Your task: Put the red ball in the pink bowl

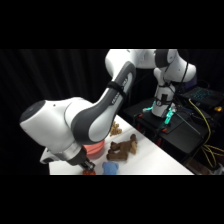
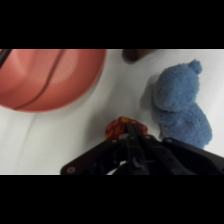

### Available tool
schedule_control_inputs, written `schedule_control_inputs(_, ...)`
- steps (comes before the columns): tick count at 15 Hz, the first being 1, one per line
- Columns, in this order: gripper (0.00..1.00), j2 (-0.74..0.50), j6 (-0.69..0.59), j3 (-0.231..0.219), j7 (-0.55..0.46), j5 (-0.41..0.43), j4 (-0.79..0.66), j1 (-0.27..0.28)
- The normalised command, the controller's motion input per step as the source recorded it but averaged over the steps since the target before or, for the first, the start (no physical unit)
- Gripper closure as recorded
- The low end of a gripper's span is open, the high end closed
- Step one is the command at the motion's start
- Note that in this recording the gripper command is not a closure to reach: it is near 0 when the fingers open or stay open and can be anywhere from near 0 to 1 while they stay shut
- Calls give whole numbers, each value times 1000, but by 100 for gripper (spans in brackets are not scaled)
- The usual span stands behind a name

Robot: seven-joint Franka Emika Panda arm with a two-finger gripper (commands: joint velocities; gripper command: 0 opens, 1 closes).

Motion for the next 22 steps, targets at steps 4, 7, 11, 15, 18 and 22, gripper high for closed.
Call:
schedule_control_inputs(4,6,-604,99,0,-58,-4,-575,-110)
schedule_control_inputs(7,6,-759,293,-18,-26,26,-925,-120)
schedule_control_inputs(11,6,-723,403,-34,-1,60,-987,-105)
schedule_control_inputs(15,6,-625,462,-37,10,116,-986,-90)
schedule_control_inputs(18,6,-511,371,-40,22,140,-788,-64)
schedule_control_inputs(22,0,-365,195,-16,50,116,-437,2)
